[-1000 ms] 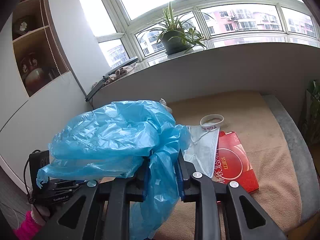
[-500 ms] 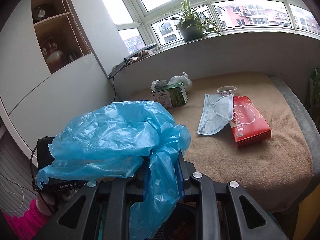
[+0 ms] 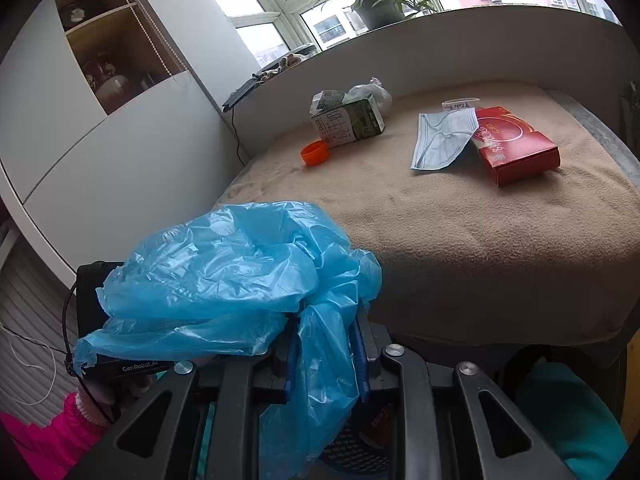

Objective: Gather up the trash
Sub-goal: 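Carry the white tube and blue bag down over the wastebasket, then open both tools to drop the tube and bag into the wastebasket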

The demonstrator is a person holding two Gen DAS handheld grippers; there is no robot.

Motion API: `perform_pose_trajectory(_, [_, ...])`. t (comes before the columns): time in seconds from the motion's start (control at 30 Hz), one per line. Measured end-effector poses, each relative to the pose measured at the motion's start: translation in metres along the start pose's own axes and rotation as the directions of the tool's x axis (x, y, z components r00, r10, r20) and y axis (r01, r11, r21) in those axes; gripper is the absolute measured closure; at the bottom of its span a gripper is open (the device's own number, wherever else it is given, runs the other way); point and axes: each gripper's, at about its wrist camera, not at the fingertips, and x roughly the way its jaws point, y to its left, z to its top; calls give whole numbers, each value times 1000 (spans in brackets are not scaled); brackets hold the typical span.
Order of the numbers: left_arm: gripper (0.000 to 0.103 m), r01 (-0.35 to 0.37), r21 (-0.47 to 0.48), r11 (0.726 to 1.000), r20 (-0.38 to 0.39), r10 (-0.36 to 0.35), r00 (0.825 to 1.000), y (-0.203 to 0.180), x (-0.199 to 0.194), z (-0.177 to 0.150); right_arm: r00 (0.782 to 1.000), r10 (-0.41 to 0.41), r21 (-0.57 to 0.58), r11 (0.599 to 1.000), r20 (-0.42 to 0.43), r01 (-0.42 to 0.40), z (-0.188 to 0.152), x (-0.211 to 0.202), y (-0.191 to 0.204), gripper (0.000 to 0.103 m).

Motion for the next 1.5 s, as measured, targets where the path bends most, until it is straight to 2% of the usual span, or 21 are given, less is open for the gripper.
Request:
perform_pose_trajectory(0.37, [92,2,-83,997,-137,-13,991,17,52,-44,992,-39,34,998,-118,43,-45,36,-16,81])
perform_pose_trajectory(0.87, [92,-61,-164,985,-315,6,949,35,127,-95,963,-72,62,994,-260,91,-88,80,-37,81])
perform_pose_trajectory(1.27, [92,-131,-183,974,-387,51,921,51,156,-119,937,-105,85,986,-334,141,-108,110,-55,78])
perform_pose_trajectory(1.5, [92,-153,-186,971,-397,69,915,54,164,-122,930,-111,91,984,-352,151,-111,118,-54,77])
